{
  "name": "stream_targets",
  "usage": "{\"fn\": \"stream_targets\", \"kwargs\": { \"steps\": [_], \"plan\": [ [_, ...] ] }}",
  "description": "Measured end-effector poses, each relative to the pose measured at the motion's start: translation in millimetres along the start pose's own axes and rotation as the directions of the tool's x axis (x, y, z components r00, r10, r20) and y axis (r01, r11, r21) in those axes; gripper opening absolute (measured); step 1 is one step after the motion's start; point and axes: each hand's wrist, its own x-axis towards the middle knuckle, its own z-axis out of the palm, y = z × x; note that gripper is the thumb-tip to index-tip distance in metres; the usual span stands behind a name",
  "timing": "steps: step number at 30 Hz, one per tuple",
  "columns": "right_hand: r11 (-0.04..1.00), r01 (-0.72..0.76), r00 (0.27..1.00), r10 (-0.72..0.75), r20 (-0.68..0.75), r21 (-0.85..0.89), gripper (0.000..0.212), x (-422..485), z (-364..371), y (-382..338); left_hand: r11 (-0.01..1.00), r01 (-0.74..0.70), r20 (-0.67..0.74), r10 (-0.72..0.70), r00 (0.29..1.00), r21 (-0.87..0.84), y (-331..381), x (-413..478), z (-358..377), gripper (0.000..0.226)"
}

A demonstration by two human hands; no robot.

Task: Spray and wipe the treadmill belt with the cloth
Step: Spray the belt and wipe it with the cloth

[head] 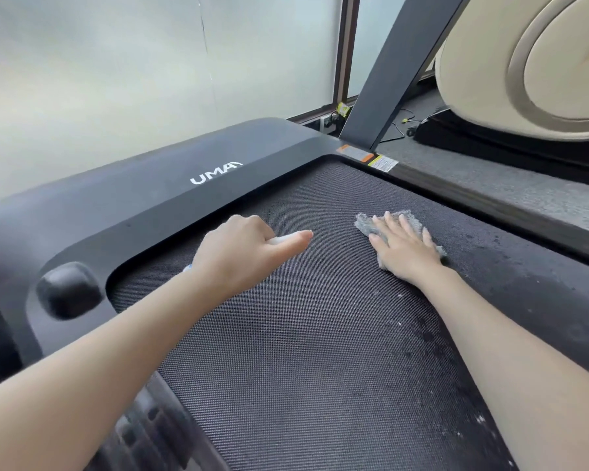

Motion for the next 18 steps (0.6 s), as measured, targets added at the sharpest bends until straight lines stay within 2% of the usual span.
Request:
{"fn": "stream_targets", "kwargs": {
  "steps": [3, 5, 7, 9, 10, 12, 14, 18],
  "plan": [
    [0.997, 0.072, 0.997, -0.072, 0.013, 0.000, 0.054, 9.1, 2.1, -35.6, 1.000, 0.004, -0.002, -0.004, 1.000, -0.029, -4.2, -9.7, -7.0, 0.073],
    [0.977, 0.212, 0.977, -0.212, 0.020, -0.022, 0.054, 0.3, 8.1, -74.4, 0.999, 0.017, -0.005, -0.017, 1.000, -0.042, -9.1, -12.7, -11.1, 0.075],
    [0.920, 0.391, 0.920, -0.391, 0.021, -0.026, 0.055, -29.3, 17.5, -108.8, 0.997, 0.026, -0.018, -0.027, 0.999, -0.072, -14.4, -13.3, -14.0, 0.082],
    [0.824, 0.566, 0.824, -0.566, 0.018, -0.017, 0.055, -73.9, 23.6, -123.5, 0.996, 0.027, -0.040, -0.031, 0.999, -0.089, -17.5, -12.7, -14.9, 0.090],
    [0.778, 0.628, 0.778, -0.628, 0.026, -0.008, 0.056, -95.2, 24.8, -122.7, 0.996, 0.025, -0.051, -0.030, 0.998, -0.087, -17.4, -12.6, -15.1, 0.092],
    [0.740, 0.672, 0.739, -0.672, 0.057, 0.009, 0.058, -117.2, 22.8, -110.4, 0.997, 0.022, -0.057, -0.026, 0.998, -0.080, -15.3, -12.7, -14.2, 0.091],
    [0.761, 0.648, 0.761, -0.646, 0.062, -0.033, 0.058, -106.4, 18.4, -96.8, 0.997, 0.006, -0.050, -0.010, 0.999, -0.078, -13.4, -14.1, -12.2, 0.086],
    [0.909, 0.415, 0.910, -0.415, 0.014, -0.036, 0.053, -36.8, 8.0, -59.4, 0.998, -0.028, -0.034, 0.025, 0.999, -0.063, -14.4, -18.5, -11.9, 0.075]
  ]
}}
